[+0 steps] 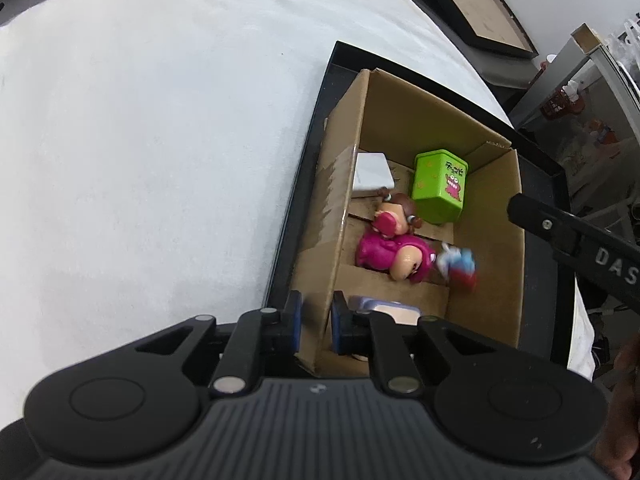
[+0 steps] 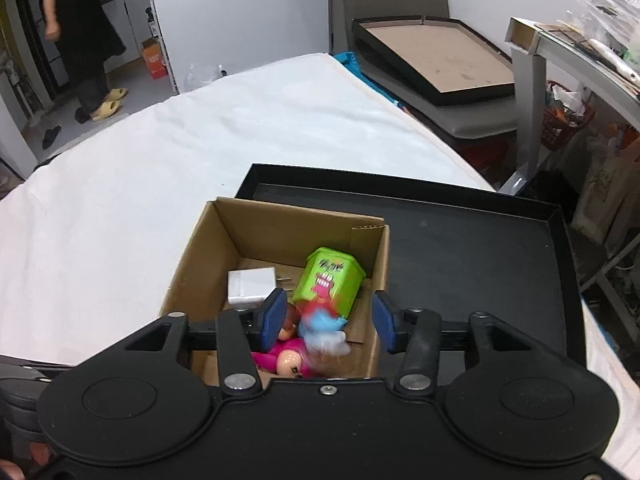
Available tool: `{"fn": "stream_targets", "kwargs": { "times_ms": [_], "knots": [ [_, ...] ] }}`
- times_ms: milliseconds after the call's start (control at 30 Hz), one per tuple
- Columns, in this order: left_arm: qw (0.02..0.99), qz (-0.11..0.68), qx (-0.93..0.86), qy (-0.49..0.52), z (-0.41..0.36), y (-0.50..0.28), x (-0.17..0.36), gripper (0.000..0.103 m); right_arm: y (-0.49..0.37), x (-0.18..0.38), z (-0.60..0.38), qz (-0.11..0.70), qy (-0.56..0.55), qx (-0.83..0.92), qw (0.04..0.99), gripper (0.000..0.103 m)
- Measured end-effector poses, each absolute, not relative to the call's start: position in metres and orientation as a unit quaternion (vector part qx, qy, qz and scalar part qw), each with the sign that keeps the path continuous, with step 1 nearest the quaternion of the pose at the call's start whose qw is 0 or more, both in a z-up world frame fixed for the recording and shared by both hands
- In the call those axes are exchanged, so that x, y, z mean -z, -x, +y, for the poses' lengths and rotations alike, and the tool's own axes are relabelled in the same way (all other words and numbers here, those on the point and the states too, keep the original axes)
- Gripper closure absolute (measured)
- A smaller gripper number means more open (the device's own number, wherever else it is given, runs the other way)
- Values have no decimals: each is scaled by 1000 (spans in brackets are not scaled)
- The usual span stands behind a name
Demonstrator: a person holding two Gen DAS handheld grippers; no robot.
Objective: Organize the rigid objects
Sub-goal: 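Carry the blue-red figure into the box with the right tool and release it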
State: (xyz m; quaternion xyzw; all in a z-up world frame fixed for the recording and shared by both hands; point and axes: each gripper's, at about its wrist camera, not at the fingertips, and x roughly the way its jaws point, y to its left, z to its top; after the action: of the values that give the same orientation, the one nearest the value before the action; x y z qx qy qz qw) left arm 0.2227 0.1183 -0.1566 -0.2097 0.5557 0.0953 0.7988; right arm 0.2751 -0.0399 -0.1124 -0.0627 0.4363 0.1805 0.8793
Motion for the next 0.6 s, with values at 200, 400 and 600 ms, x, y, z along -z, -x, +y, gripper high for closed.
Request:
{"fn": "stream_targets", "kwargs": {
  "times_ms": [200, 400, 600],
  "knots": [
    [799, 560, -97, 194, 115, -224, 148, 87, -269, 106, -54, 431, 47, -171, 885, 49],
    [803, 555, -107, 189, 111, -220, 136, 86, -266, 104, -68, 430, 35, -170, 886, 45],
    [807, 554, -116, 169, 101, -218, 128, 85, -261, 106, -80, 428, 25, -173, 887, 41]
  ]
}}
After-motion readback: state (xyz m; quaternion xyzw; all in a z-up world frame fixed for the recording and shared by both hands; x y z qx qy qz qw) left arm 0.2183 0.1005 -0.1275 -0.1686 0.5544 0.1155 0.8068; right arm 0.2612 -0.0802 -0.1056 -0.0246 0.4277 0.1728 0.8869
